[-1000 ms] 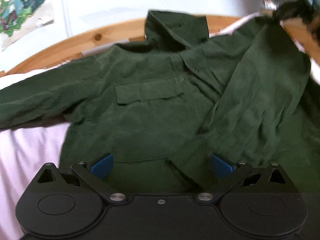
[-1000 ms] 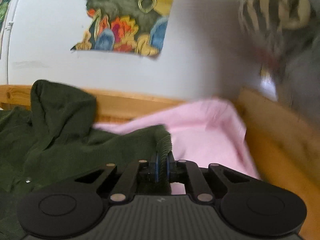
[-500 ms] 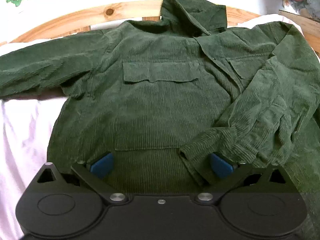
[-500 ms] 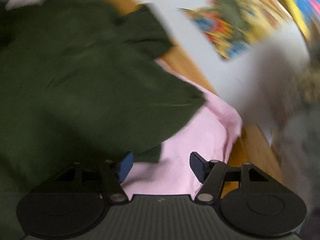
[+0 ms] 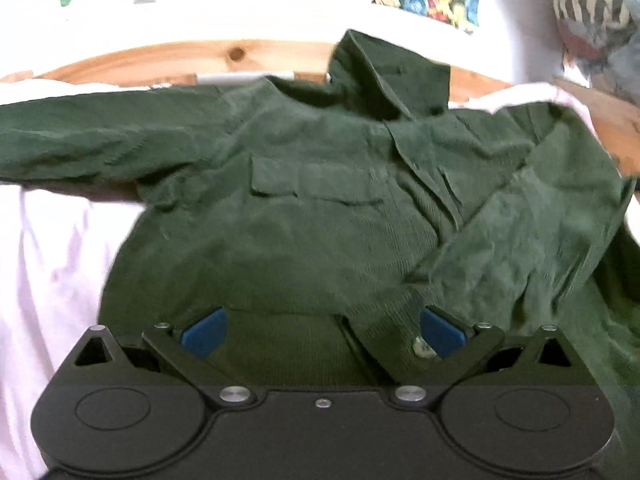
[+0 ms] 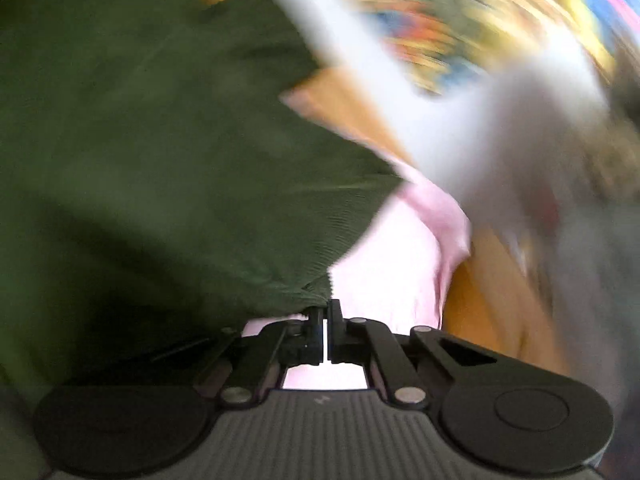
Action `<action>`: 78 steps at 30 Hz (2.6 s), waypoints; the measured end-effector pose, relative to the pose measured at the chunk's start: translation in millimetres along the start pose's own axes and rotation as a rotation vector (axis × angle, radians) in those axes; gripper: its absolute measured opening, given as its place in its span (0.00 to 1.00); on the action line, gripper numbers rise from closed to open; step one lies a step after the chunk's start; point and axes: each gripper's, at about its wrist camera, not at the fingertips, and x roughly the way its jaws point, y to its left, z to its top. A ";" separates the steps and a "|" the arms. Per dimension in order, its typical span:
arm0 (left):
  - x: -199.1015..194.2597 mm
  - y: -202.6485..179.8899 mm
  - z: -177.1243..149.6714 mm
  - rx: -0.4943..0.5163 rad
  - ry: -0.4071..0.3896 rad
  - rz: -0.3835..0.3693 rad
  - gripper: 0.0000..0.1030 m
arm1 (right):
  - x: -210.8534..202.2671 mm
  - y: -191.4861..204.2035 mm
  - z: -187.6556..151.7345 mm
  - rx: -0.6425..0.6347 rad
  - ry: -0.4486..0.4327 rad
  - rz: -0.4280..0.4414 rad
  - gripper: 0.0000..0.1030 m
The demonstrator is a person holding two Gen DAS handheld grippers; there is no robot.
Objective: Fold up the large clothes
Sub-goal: 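Fold the held sleeve across the shirt front with the right tool, then release, then grasp the other sleeve cuff with the left tool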
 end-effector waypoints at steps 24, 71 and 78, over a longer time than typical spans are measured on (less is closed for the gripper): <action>-5.7 -14.1 13.6 0.035 -0.026 -0.080 0.99 | -2.5 12.8 -25.7 0.098 0.027 0.000 0.59; -102.0 192.2 73.1 0.390 -0.044 0.749 0.99 | -119.3 76.4 -26.2 0.743 -0.245 0.146 1.00; -72.2 234.8 95.3 0.484 0.278 0.681 0.95 | -132.6 99.6 -28.4 0.654 -0.235 0.173 1.00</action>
